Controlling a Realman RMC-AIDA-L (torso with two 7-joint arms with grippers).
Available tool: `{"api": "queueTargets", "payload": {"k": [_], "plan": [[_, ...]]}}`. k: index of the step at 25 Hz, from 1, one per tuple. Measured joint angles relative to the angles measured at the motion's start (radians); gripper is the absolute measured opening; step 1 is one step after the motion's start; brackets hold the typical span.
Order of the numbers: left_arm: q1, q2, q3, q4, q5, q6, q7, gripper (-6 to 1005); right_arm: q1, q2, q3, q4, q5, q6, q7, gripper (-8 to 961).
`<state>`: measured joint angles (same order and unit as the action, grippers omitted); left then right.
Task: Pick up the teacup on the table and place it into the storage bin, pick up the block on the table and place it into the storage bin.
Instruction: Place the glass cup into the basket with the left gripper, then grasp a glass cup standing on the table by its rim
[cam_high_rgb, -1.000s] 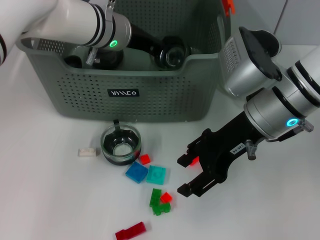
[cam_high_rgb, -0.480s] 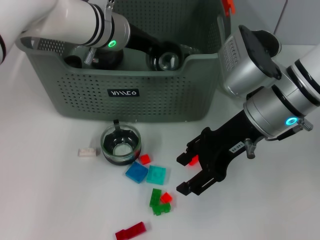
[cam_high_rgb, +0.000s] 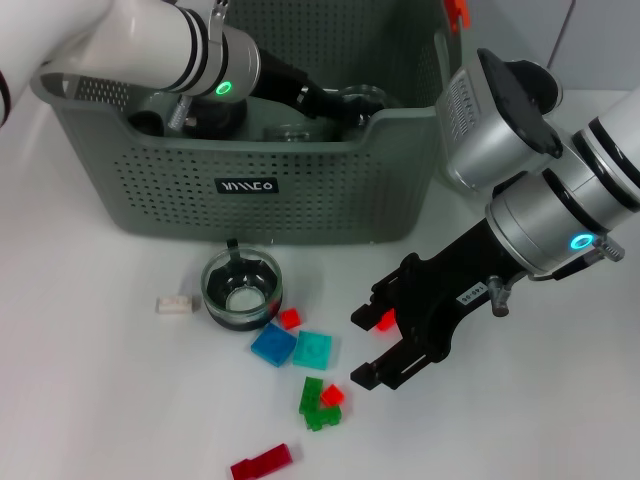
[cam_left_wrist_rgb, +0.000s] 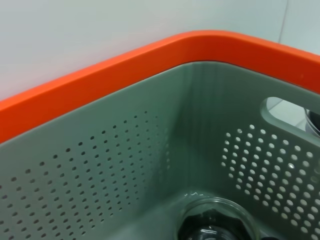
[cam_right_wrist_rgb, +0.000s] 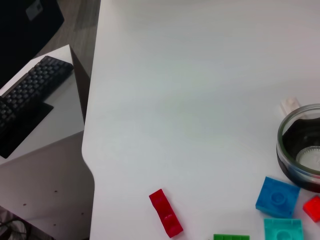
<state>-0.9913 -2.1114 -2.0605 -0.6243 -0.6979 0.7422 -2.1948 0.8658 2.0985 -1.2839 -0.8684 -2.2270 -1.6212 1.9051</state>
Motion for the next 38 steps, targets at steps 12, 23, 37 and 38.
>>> {"api": "queueTargets", "payload": {"k": [12,23,37,38], "plan": [[0.091,0.045,-0.028,-0.347,-0.004,0.293,-0.142,730,-0.003,-0.005,0.022,-0.007,0.013,-0.012,-0.012,764],[0.311,-0.015,-0.191,-0.917,-0.075,0.895,-0.196,869,-0.015,-0.015,0.096,-0.008,0.013,-0.062,-0.030,762],[0.433,-0.051,-0.189,-0.986,-0.052,1.176,0.070,845,-0.011,-0.019,0.098,-0.002,0.006,-0.063,0.002,763],[0.436,-0.051,-0.182,-0.981,-0.044,1.182,0.107,843,-0.012,-0.022,0.097,-0.001,0.003,-0.067,0.010,764]]}}
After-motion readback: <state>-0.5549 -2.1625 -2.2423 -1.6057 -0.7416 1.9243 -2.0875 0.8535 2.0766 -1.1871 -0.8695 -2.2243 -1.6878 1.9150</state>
